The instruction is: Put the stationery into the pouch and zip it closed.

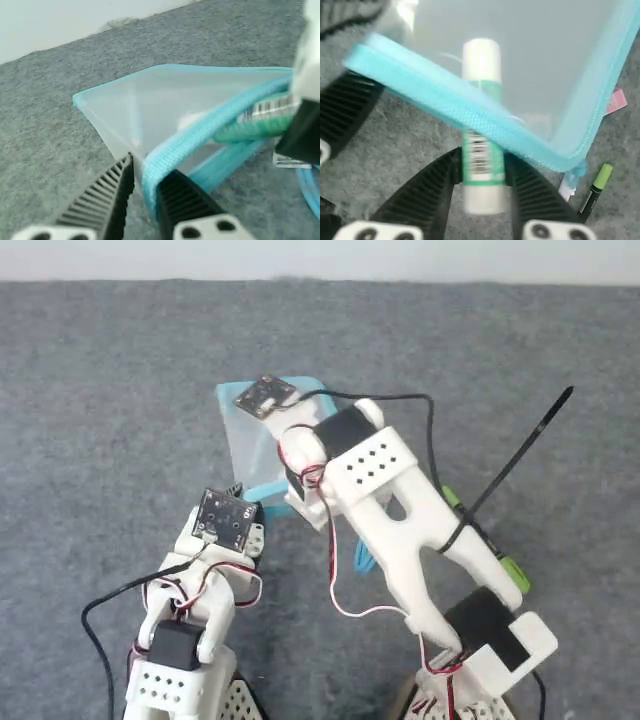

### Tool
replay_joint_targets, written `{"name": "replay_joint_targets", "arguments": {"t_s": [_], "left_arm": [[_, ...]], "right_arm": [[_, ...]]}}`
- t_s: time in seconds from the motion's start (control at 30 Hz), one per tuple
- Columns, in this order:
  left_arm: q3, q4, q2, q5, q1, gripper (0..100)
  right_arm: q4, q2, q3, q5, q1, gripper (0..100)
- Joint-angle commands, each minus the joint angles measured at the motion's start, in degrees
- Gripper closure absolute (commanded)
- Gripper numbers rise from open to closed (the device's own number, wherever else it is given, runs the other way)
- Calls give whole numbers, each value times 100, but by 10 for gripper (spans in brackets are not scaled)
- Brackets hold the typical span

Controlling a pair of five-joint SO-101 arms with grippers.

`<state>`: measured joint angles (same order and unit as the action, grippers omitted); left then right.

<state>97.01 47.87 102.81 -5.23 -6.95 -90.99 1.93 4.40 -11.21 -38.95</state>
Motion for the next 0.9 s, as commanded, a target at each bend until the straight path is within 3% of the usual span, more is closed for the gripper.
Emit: {"name": "replay_joint_targets", "arguments": {"t_s": [0.0, 0.33, 0.47, 0.7, 0.87], "left_arm": [[-40, 9, 53, -88, -176, 988], [-40, -105, 53, -97, 193, 988], [-40, -88, 53, -97, 220, 988], [-40, 70, 53, -88, 237, 988], [-40, 62, 53, -88, 237, 988]], "right_arm": [[22, -92, 536, 70, 127, 778], [-769, -1332, 519, -308, 163, 777], [-1103, -1789, 510, -343, 523, 778], [-1059, -2132, -1081, -1521, 2114, 779], [-330, -2281, -2470, -3103, 3767, 779]]}}
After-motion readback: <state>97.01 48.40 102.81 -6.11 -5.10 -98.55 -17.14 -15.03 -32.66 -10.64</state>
